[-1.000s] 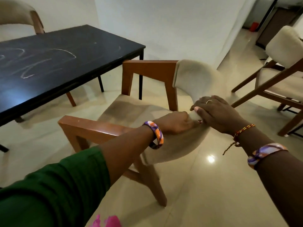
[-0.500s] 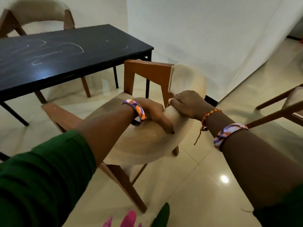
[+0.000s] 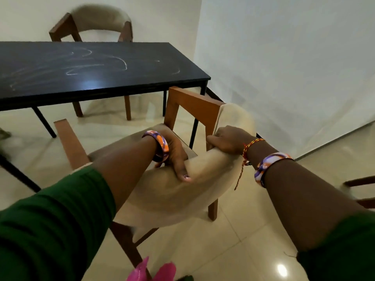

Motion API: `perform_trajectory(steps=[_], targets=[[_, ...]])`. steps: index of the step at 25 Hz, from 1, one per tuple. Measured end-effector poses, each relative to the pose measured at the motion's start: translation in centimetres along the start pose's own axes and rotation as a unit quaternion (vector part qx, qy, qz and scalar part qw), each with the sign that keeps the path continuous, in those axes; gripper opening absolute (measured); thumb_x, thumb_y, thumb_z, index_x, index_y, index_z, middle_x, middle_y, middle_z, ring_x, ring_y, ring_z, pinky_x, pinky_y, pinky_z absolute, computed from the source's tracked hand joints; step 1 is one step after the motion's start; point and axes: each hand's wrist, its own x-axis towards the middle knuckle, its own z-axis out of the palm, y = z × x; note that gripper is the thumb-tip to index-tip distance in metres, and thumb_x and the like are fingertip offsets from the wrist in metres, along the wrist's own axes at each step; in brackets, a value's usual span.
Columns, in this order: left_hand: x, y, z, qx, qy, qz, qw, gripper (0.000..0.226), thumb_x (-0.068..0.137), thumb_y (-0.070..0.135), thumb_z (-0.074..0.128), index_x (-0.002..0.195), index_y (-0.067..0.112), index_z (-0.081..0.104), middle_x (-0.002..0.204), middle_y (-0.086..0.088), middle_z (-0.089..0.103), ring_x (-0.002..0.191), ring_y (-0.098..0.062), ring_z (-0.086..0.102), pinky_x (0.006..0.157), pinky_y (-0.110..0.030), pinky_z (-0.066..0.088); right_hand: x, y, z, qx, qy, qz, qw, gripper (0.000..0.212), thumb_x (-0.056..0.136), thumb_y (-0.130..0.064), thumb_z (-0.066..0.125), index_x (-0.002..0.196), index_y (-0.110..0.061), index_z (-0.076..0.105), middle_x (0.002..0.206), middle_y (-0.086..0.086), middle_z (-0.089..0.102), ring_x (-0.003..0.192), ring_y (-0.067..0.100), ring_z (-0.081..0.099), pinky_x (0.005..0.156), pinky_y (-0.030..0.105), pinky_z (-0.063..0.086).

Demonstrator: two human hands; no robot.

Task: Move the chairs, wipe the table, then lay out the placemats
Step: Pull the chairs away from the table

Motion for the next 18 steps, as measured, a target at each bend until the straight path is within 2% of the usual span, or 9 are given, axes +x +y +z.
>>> perform_trajectory(steps=[1, 2, 3, 5, 6, 9, 12, 16, 18], targets=[[0.3, 0.0, -0.1, -0.008, -0.007, -0.002, 1.000, 0.151, 0.003, 0.061, 0.084, 0.137, 0.009, 0.039, 0.135, -0.015, 0.050, 0.129, -0.036, 0.045, 0.103, -0.049, 0.040, 0.6, 0.8, -0.3, 0.003, -0.002, -0.001, 1.000, 0.048, 0.097, -0.042, 0.036, 0.104, -0.007, 0.068, 0.105, 0.011, 0.065, 0.091, 0.020, 0.055, 0.079, 0.029, 0.039], [0.2, 0.0, -0.1, -0.012, -0.006, -0.007, 1.000, 0.146, 0.010, 0.058, 0.087, 0.138, 0.009, 0.038, 0.134, -0.014, 0.051, 0.129, -0.036, 0.044, 0.104, -0.050, 0.039, 1.0, 1.5, -0.5, 0.008, -0.004, 0.000, 1.000, 0.049, 0.097, -0.044, 0.035, 0.105, -0.008, 0.067, 0.105, 0.011, 0.065, 0.093, 0.021, 0.055, 0.081, 0.030, 0.040], [0.1, 0.1, 0.1, -0.019, 0.007, -0.012, 1.000, 0.128, 0.029, 0.051, 0.090, 0.138, 0.009, 0.037, 0.133, -0.013, 0.051, 0.129, -0.036, 0.044, 0.104, -0.049, 0.040, 1.4, 2.0, -0.6, 0.013, -0.007, 0.004, 1.000, 0.049, 0.096, -0.046, 0.035, 0.106, -0.008, 0.065, 0.104, 0.009, 0.063, 0.094, 0.022, 0.055, 0.083, 0.032, 0.040], [0.1, 0.0, 0.6, -0.053, 0.062, -0.020, 0.996, 0.080, 0.072, 0.030, 0.076, 0.138, 0.009, 0.038, 0.136, -0.014, 0.050, 0.127, -0.034, 0.047, 0.105, -0.048, 0.041, 1.8, 2.7, -0.8, 0.015, -0.015, -0.002, 1.000, 0.048, 0.096, -0.047, 0.034, 0.105, -0.010, 0.063, 0.104, 0.008, 0.062, 0.095, 0.021, 0.054, 0.087, 0.033, 0.040], [0.2, -0.2, 0.9, -0.084, 0.083, -0.024, 0.993, 0.068, 0.079, 0.025, 0.070, 0.138, 0.010, 0.039, 0.135, -0.014, 0.052, 0.124, -0.033, 0.050, 0.104, -0.047, 0.042, 2.0, 2.8, -0.7, 0.017, -0.014, -0.011, 1.000, 0.048, 0.096, -0.048, 0.033, 0.103, -0.011, 0.063, 0.104, 0.008, 0.062, 0.095, 0.021, 0.055, 0.087, 0.033, 0.040], [0.2, -1.0, 2.8, -0.224, 0.117, -0.024, 0.967, 0.070, 0.071, 0.031, 0.076, 0.133, 0.014, 0.046, 0.120, -0.012, 0.062, 0.109, -0.030, 0.061, 0.092, -0.043, 0.052, 1.5, 2.8, -0.5, 0.035, 0.009, -0.033, 0.999, 0.048, 0.097, -0.046, 0.032, 0.101, -0.010, 0.065, 0.100, 0.008, 0.062, 0.090, 0.021, 0.053, 0.080, 0.031, 0.037], [0.2, -1.1, 5.4, -0.309, 0.222, -0.010, 0.925, 0.073, 0.066, 0.044, 0.077, 0.128, 0.015, 0.052, 0.109, -0.005, 0.065, 0.100, -0.023, 0.063, 0.085, -0.036, 0.055, 0.5, 2.7, -0.2, 0.052, 0.055, -0.047, 0.996, 0.052, 0.098, -0.044, 0.032, 0.103, -0.004, 0.064, 0.094, 0.010, 0.058, 0.086, 0.022, 0.051, 0.077, 0.029, 0.035], [-0.3, 0.4, 8.9, -0.276, 0.412, -0.041, 0.867, 0.066, 0.064, 0.070, 0.064, 0.116, 0.030, 0.056, 0.104, 0.004, 0.059, 0.090, -0.012, 0.053, 0.079, -0.026, 0.046, -1.4, 2.4, 0.8, 0.041, 0.110, -0.074, 0.990, 0.058, 0.099, -0.043, 0.028, 0.097, -0.001, 0.066, 0.099, 0.018, 0.065, 0.081, 0.023, 0.052, 0.077, 0.033, 0.039], [-0.7, 1.5, 10.5, -0.238, 0.457, -0.067, 0.854, 0.071, 0.063, 0.077, 0.056, 0.115, 0.028, 0.057, 0.110, 0.001, 0.060, 0.095, -0.016, 0.055, 0.085, -0.029, 0.048, -2.5, 2.5, 1.3, 0.043, 0.120, -0.089, 0.988, 0.058, 0.099, -0.043, 0.027, 0.092, -0.001, 0.066, 0.097, 0.018, 0.066, 0.078, 0.024, 0.052, 0.073, 0.031, 0.038]])
